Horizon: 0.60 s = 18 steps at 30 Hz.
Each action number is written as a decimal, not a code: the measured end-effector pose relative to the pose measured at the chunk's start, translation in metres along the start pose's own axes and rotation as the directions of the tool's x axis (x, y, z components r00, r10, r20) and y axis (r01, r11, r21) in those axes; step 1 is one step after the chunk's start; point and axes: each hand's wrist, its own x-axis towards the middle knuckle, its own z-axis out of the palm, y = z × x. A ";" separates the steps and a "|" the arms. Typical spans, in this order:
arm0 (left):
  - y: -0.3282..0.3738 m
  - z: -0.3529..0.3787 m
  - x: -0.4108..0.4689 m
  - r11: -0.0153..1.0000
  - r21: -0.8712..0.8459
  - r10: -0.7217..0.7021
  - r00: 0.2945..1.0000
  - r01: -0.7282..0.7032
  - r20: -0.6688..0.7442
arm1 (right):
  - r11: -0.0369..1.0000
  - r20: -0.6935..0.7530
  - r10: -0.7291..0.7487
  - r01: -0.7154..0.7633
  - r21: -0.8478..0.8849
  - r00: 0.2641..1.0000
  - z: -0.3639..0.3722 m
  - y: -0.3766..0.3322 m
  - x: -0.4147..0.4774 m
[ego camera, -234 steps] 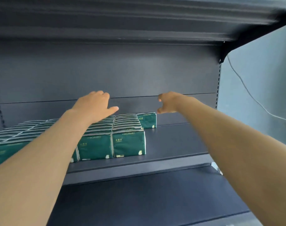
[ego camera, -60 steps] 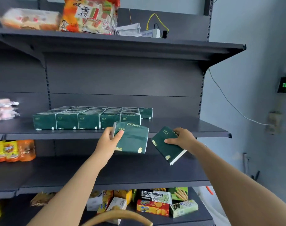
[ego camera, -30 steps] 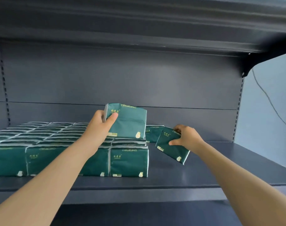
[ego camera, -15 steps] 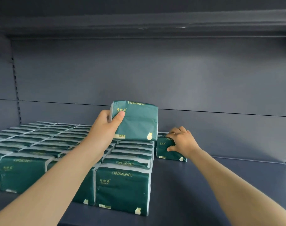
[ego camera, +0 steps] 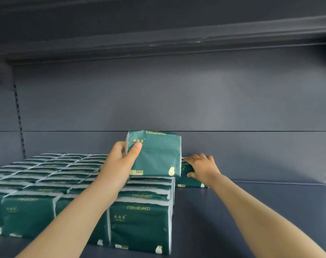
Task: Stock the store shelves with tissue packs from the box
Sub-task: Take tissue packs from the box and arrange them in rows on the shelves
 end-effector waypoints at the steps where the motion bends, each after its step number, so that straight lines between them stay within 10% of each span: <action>1: 0.001 -0.002 -0.002 1.000 0.015 0.011 1.000 -0.011 0.012 | 1.000 -0.002 0.008 -0.008 0.003 1.000 -0.009 -0.001 -0.001; 12: 0.024 -0.025 -0.039 1.000 -0.025 0.009 0.994 -0.006 0.111 | 0.869 0.090 0.091 -0.123 0.479 0.992 -0.106 -0.016 -0.094; 18: 0.026 -0.022 -0.068 0.993 -0.118 0.002 0.988 0.016 0.153 | 0.215 0.018 0.282 -0.081 0.973 0.959 -0.126 -0.076 -0.168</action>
